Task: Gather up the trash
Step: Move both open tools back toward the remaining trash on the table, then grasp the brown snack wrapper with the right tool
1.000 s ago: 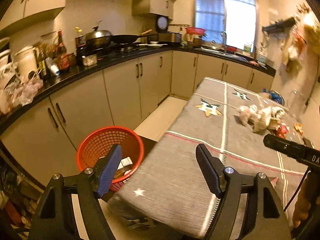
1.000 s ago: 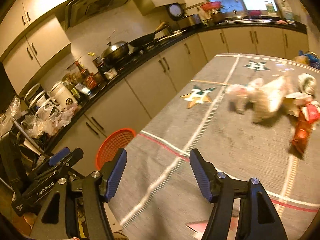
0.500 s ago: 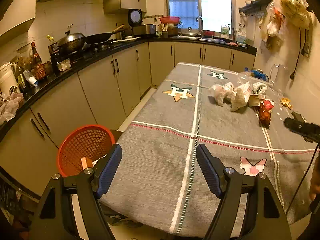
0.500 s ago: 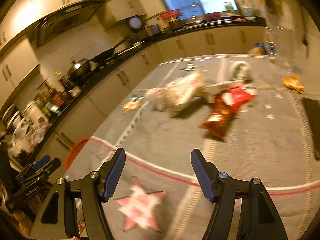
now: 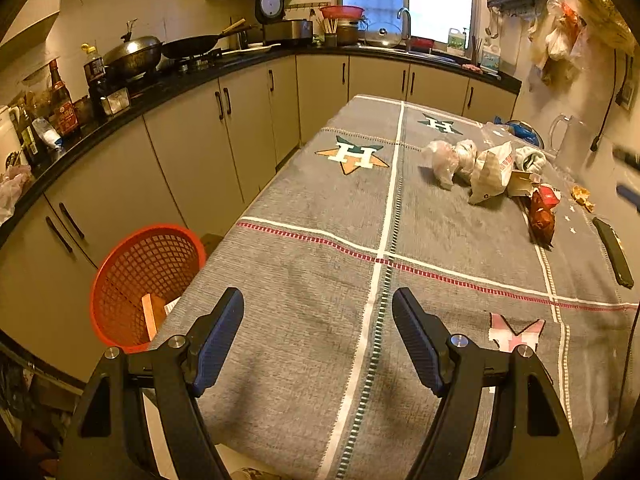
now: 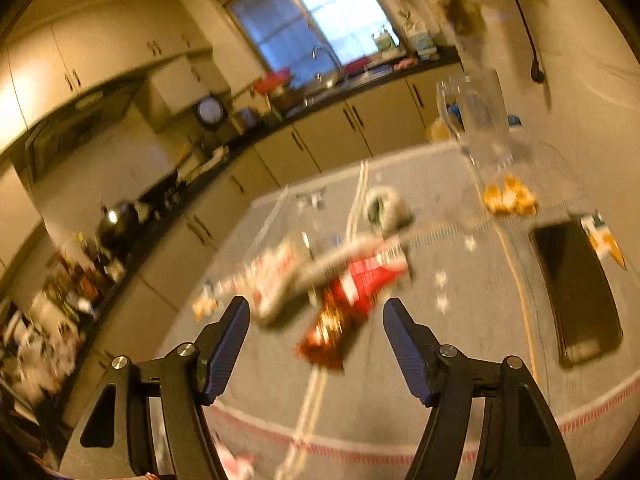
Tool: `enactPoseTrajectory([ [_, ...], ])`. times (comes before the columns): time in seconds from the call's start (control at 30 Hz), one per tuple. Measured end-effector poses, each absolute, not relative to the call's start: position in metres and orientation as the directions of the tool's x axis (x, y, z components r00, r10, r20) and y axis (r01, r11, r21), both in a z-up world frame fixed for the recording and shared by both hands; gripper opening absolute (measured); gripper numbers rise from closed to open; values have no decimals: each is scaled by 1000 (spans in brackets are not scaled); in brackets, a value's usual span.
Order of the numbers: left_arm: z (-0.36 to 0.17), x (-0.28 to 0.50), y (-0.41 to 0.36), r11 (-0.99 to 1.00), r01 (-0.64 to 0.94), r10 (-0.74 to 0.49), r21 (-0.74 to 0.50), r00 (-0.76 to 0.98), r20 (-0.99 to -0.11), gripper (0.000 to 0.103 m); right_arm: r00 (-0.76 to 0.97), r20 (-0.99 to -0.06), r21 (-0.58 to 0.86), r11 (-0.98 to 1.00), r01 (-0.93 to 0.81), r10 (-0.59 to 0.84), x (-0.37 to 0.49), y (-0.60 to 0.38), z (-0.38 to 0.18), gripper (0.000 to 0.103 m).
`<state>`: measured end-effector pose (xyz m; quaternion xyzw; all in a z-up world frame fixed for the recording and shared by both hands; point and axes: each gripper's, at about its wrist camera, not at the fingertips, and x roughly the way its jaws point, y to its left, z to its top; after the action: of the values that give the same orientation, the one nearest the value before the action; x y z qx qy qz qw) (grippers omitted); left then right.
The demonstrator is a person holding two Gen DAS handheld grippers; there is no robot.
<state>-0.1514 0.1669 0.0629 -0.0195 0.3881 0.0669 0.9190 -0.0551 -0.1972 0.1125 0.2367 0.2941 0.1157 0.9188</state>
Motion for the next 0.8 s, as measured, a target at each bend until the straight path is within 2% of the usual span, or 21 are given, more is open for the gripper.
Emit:
enactPoseTrajectory([
  [0.13, 63, -145, 164, 990, -132, 129, 52, 687, -716, 76, 831, -442, 515, 854, -72, 337, -32, -202, 121, 75],
  [0.27, 67, -131, 161, 992, -113, 124, 63, 688, -715, 76, 844, -447, 515, 857, -28, 295, -16, -217, 109, 75],
  [0.57, 74, -65, 119, 1000, 25, -16, 2, 674, -738, 76, 727, -592, 558, 828, 58, 348, 25, -236, 40, 75],
  [0.67, 84, -38, 92, 995, 103, -73, -1, 699, -712, 76, 693, -602, 572, 820, 27, 397, 31, -225, 31, 74],
  [0.8, 91, 5, 59, 982, 190, -129, 10, 706, -696, 76, 658, -619, 522, 851, -62, 428, 28, -196, 32, 74],
])
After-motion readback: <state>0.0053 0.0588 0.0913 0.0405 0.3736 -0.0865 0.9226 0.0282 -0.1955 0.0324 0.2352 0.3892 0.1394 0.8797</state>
